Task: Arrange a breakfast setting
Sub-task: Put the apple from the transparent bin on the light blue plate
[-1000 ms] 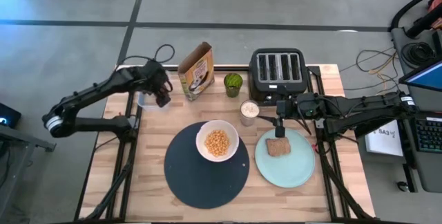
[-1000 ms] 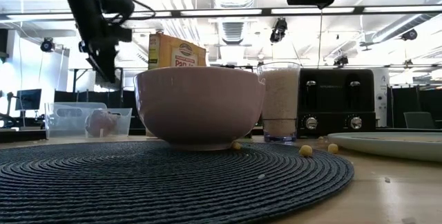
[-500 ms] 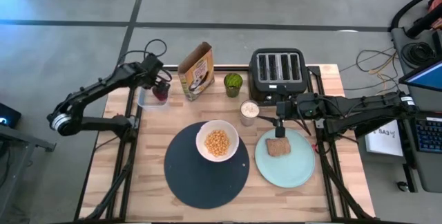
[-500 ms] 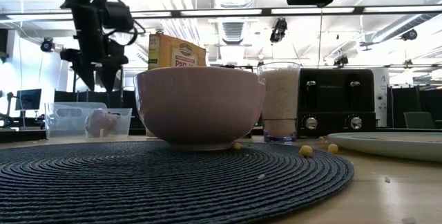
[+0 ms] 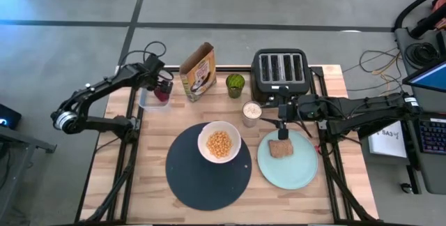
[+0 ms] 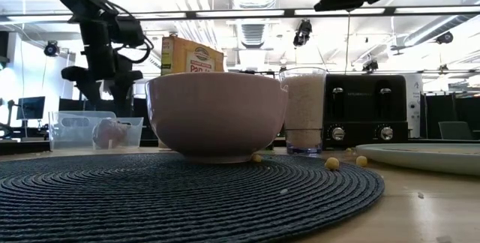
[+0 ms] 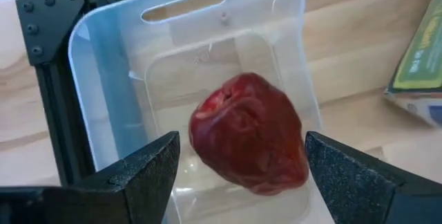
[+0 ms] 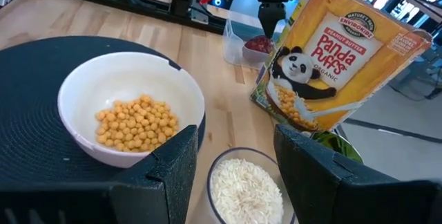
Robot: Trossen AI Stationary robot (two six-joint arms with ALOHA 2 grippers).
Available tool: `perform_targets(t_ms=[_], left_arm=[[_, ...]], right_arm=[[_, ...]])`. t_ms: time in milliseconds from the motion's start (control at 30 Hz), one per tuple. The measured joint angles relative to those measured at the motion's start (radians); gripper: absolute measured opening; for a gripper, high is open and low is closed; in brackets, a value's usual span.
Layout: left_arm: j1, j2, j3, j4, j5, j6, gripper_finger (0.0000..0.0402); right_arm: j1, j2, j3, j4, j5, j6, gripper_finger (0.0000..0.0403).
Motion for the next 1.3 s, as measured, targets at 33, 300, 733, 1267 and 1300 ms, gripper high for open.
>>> perform_targets(t_ms=[33, 300, 733, 1267, 1300], left_arm=[[0.000, 0.000, -0.011, 0.014, 0.000, -0.004, 0.0291], [0.000, 0.000, -0.100, 0.123, 0.002, -0.048, 0.0290], [0.000, 0.016, -0.187, 0.295, -0.008, -0.107, 0.0290], [-0.006, 0.026, -0.189, 0.271, 0.006, -0.120, 0.0325], [-0.007, 0.026, -0.191, 0.272, 0.006, -0.118, 0.0330]], right_arm=[[0.000, 0.000, -0.001, 0.000, 0.000, -0.005, 0.0183], [0.000, 0.000, -0.008, 0.002, 0.000, -0.011, 0.0183], [0.000, 0.000, -0.008, 0.006, 0.000, -0.006, 0.0183], [0.000, 0.000, -0.012, 0.005, 0.000, 0.004, 0.0183], [0.000, 0.000, -0.012, 0.005, 0.000, 0.004, 0.0183]])
